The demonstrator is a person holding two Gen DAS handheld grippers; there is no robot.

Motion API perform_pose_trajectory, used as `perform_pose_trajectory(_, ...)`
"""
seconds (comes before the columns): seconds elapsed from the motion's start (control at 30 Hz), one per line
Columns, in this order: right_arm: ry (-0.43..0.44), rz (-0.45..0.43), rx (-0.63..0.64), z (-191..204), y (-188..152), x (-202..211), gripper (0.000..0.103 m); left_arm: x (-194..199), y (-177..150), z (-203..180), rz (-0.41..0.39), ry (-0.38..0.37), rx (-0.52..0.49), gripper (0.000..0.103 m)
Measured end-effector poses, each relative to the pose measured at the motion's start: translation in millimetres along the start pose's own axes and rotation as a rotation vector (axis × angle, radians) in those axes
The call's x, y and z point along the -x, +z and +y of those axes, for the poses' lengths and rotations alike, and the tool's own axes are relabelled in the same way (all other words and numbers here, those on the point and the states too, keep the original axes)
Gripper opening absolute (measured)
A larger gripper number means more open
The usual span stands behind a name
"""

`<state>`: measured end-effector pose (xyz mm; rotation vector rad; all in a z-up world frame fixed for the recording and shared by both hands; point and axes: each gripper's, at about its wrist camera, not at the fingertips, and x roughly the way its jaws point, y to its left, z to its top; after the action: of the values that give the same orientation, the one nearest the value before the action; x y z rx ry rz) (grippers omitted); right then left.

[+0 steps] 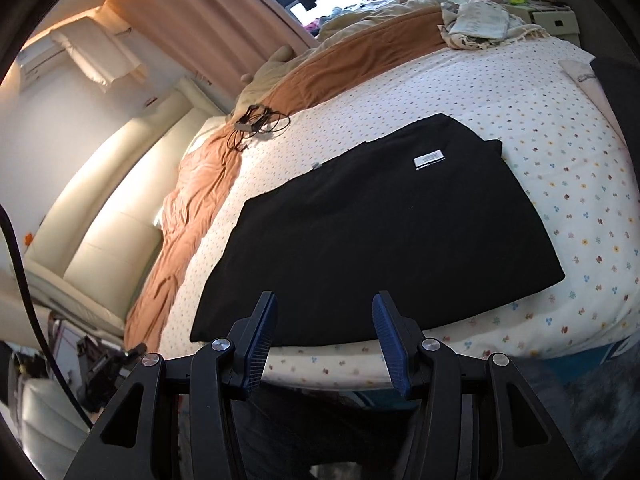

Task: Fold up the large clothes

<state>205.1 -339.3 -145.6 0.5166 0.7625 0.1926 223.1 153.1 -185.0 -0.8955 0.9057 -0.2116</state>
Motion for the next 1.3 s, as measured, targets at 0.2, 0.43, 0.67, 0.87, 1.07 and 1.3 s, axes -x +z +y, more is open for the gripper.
perform_pose_trajectory(0.2,-0.032,0.048,0.06,16.3,-7.4,-24.8,0.05,-7.5,9.3,3.3,0.004,-0.009,0.015,0.067)
perform_pose_trajectory(0.43,-0.08,0.108,0.177,43.1,-16.5,-66.8,0.05,-38.2,19.6,7.8,0.043,-0.017,0.04,0.067)
perform_pose_trajectory(0.67,-0.125,0.18,0.287,60.1,-27.3,-115.9,0.05,-82.9,20.5,9.4,0.136,-0.013,0.048,0.067)
perform_pose_trajectory(0.87,-0.169,0.259,0.318,55.7,-35.5,-152.3,0.05,-113.4,23.3,8.4,0.178,-0.018,0.058,0.067)
perform_pose_trajectory(1.07,-0.238,0.287,0.346,52.9,-25.7,-174.6,0.035,-125.3,28.7,2.7,0.184,-0.026,0.055,0.067)
perform_pose_trajectory(1.3,-0.258,0.303,0.34,49.2,5.4,-198.6,0.034,-129.5,26.2,8.9,0.149,-0.028,0.104,0.052)
